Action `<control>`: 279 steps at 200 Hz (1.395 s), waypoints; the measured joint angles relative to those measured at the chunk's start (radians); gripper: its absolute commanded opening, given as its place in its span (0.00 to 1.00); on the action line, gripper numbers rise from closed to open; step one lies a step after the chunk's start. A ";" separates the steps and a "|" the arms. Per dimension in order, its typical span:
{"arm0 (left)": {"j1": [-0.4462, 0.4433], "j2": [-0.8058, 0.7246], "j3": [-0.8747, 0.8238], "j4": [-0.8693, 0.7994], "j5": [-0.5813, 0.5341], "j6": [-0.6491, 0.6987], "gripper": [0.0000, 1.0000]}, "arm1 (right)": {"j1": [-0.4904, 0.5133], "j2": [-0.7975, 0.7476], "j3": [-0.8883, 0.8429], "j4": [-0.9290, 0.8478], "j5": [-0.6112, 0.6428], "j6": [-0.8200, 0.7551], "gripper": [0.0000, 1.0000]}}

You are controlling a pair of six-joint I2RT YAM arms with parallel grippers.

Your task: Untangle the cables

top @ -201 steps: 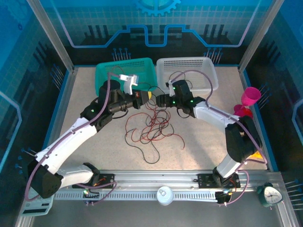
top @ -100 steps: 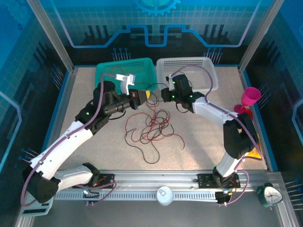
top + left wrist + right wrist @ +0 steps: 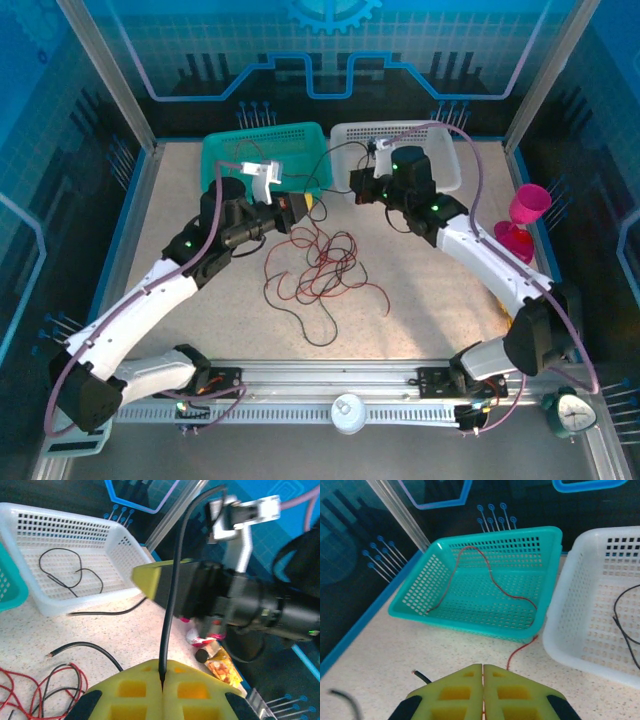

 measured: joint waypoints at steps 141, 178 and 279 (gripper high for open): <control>0.000 0.040 -0.028 0.031 -0.126 -0.033 0.99 | -0.053 -0.032 0.113 -0.085 0.042 0.175 0.00; 0.000 0.013 -0.050 0.024 -0.174 -0.038 0.99 | -0.063 0.027 0.202 -0.128 0.222 0.195 0.00; 0.000 -0.046 -0.101 -0.012 -0.261 -0.052 0.99 | -0.092 0.383 0.568 -0.269 0.631 0.177 0.00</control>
